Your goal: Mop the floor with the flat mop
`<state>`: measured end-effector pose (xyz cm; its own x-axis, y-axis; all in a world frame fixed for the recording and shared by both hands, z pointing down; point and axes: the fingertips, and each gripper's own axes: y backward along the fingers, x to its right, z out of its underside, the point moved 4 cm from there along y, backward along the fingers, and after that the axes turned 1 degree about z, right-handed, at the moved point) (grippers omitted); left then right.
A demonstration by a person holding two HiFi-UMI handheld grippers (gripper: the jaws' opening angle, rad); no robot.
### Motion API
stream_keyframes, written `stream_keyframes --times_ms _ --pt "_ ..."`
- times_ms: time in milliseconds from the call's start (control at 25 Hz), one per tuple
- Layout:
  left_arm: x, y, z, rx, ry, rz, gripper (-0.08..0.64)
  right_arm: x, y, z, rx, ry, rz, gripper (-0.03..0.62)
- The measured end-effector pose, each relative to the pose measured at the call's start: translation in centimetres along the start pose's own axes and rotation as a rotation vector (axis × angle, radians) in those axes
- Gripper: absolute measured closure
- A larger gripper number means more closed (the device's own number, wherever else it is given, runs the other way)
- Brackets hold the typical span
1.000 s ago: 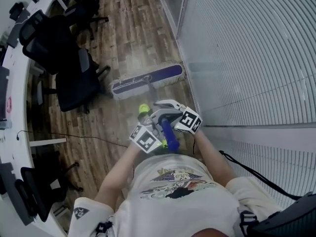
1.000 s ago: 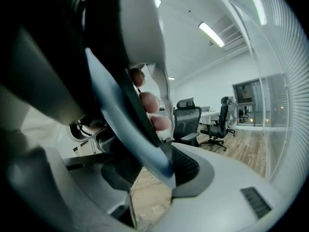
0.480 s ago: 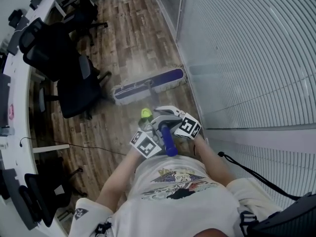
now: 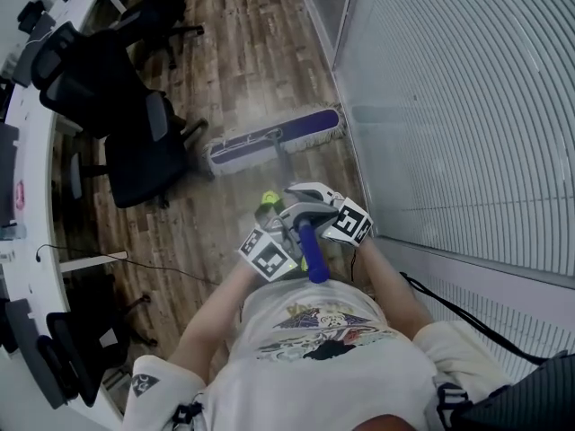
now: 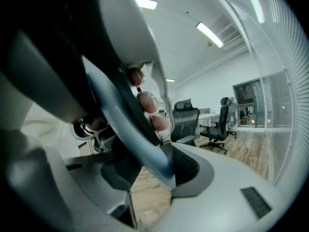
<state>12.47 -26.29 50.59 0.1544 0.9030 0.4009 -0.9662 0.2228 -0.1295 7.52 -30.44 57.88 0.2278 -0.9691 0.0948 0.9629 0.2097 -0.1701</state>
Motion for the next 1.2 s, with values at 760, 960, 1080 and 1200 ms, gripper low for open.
stream_keyframes --times_ms 760,960,1080,1200 --pt "-25.7 4.3 10.3 0.015 0.004 -0.008 0.565 22.9 -14.9 -6.3 -0.024 0.013 0.003 0.433" --pt "-32.0 5.8 12.9 0.005 -0.020 0.005 0.566 28.4 -19.0 -8.2 -0.023 0.028 -0.009 0.433" --pt "-34.9 6.7 14.3 0.004 -0.017 -0.020 0.565 30.7 -21.0 -8.2 -0.026 0.029 -0.033 0.431" --pt "-37.5 7.5 15.2 0.007 -0.010 -0.036 0.565 32.8 -22.7 -8.9 -0.019 0.028 -0.046 0.431"
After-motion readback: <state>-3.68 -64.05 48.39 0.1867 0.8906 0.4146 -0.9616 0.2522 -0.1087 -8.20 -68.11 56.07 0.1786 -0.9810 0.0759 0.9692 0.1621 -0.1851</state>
